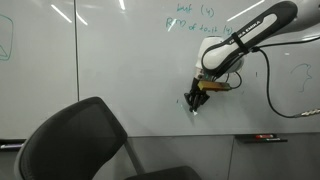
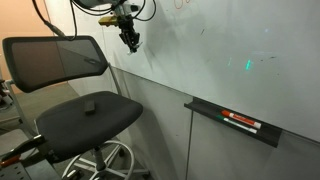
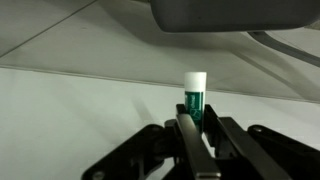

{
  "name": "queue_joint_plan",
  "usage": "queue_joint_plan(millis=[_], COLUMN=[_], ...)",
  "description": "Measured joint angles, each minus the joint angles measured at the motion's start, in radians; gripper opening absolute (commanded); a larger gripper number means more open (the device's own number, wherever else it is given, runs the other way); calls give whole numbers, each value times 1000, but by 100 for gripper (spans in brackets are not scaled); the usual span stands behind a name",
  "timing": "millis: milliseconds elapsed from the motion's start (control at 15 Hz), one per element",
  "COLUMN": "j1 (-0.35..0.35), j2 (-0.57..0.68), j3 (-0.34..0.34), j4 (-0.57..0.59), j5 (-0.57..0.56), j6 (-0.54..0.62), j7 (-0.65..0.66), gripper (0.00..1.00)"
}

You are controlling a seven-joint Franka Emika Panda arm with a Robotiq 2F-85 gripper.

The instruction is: Use the marker from the seat to write on the whiteboard.

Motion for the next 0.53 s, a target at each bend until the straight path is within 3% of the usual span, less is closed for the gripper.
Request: queue_joint_plan(millis=[533], j1=[0], j2=[43], j3=[-3], j4=[41], j5=[-8], j6=[4], j7=[0], gripper=[6])
